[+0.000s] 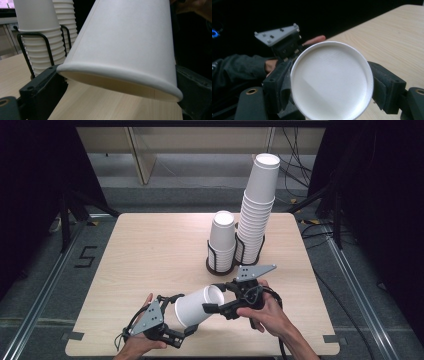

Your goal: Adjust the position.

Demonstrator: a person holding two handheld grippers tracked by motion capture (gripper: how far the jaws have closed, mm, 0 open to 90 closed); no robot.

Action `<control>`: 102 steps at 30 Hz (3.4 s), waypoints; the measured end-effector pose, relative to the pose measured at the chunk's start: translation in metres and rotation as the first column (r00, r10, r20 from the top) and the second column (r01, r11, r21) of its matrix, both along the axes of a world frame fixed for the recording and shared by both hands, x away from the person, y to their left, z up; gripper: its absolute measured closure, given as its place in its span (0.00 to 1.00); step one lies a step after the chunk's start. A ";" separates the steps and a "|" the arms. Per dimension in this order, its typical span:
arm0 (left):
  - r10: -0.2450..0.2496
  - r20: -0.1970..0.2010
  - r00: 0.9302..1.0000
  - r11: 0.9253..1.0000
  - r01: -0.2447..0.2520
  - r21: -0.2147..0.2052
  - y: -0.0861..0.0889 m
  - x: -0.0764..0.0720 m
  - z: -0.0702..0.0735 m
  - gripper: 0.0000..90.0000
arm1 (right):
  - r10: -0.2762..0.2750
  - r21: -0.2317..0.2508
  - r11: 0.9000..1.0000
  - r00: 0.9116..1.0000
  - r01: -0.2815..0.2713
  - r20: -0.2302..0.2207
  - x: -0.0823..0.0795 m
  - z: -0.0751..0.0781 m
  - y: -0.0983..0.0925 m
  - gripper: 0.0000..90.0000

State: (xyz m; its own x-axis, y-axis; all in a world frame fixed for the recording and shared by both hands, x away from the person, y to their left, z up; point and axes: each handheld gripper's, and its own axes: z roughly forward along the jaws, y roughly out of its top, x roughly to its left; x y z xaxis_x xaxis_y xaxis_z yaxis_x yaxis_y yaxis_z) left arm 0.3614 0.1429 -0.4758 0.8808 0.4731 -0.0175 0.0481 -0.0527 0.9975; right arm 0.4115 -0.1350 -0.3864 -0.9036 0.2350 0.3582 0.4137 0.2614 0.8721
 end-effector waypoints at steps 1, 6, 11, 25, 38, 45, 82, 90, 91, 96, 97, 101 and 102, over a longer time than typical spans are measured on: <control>0.002 0.002 1.000 1.000 -0.002 -0.018 0.000 0.000 0.000 0.03 | 0.011 0.019 1.000 1.000 -0.011 0.013 0.001 0.001 0.000 0.29; 0.010 0.022 1.000 0.997 -0.008 -0.073 -0.003 -0.002 -0.001 0.01 | 0.019 0.067 0.998 1.000 -0.018 -0.017 0.001 0.003 -0.002 0.30; 0.016 0.035 0.999 0.996 -0.012 -0.090 -0.004 -0.004 0.000 0.00 | 0.028 0.091 0.996 0.999 -0.026 -0.030 0.002 0.002 0.000 0.29; -0.002 -0.012 1.000 0.996 0.001 -0.086 0.001 -0.002 0.001 0.01 | 0.053 0.065 0.997 0.997 -0.049 -0.054 0.007 -0.007 -0.002 0.29; -0.078 -0.046 0.996 0.997 0.079 0.023 0.007 0.002 0.004 0.10 | 0.070 0.026 0.997 0.995 -0.069 -0.071 0.009 -0.011 -0.006 0.29; -0.079 -0.035 0.996 0.996 0.081 0.044 0.006 0.000 0.006 0.11 | 0.080 0.009 0.997 0.995 -0.080 -0.067 0.010 -0.012 -0.006 0.27; -0.126 -0.065 0.990 0.891 0.142 0.431 -0.007 -0.009 0.015 0.12 | 0.356 -0.644 0.751 0.911 -0.146 0.209 -0.024 -0.011 0.023 0.19; -0.145 -0.064 0.987 0.878 0.158 0.453 -0.009 -0.011 0.016 0.13 | 0.372 -0.680 0.717 0.910 -0.156 0.184 -0.030 -0.016 0.028 0.20; -0.152 -0.064 0.986 0.868 0.164 0.470 -0.009 -0.010 0.016 0.13 | 0.391 -0.683 0.712 0.900 -0.163 0.192 -0.029 -0.017 0.029 0.20; -0.164 -0.059 0.985 0.867 0.172 0.467 -0.011 -0.012 0.015 0.14 | 0.390 -0.711 0.686 0.903 -0.155 0.179 -0.032 -0.022 0.033 0.20; -0.165 -0.058 0.985 0.867 0.173 0.467 -0.011 -0.012 0.015 0.14 | 0.408 -0.716 0.679 0.895 -0.163 0.183 -0.031 -0.023 0.035 0.21; -0.167 -0.048 0.985 0.871 0.170 0.461 -0.010 -0.014 0.017 0.14 | 0.426 -0.735 0.660 0.883 -0.156 0.195 -0.029 -0.027 0.037 0.22; -0.172 -0.047 0.984 0.872 0.174 0.457 -0.011 -0.014 0.017 0.14 | 0.420 -0.734 0.661 0.887 -0.154 0.193 -0.030 -0.028 0.038 0.22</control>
State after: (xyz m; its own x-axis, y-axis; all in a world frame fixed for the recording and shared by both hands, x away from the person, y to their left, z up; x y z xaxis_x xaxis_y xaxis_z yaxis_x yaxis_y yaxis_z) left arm 0.3473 0.1320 -0.4584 0.9496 0.2696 0.1597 0.0005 -0.5109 0.8596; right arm 0.3815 -0.0974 -0.4143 -0.9935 -0.0020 -0.1134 -0.0538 0.8886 0.4556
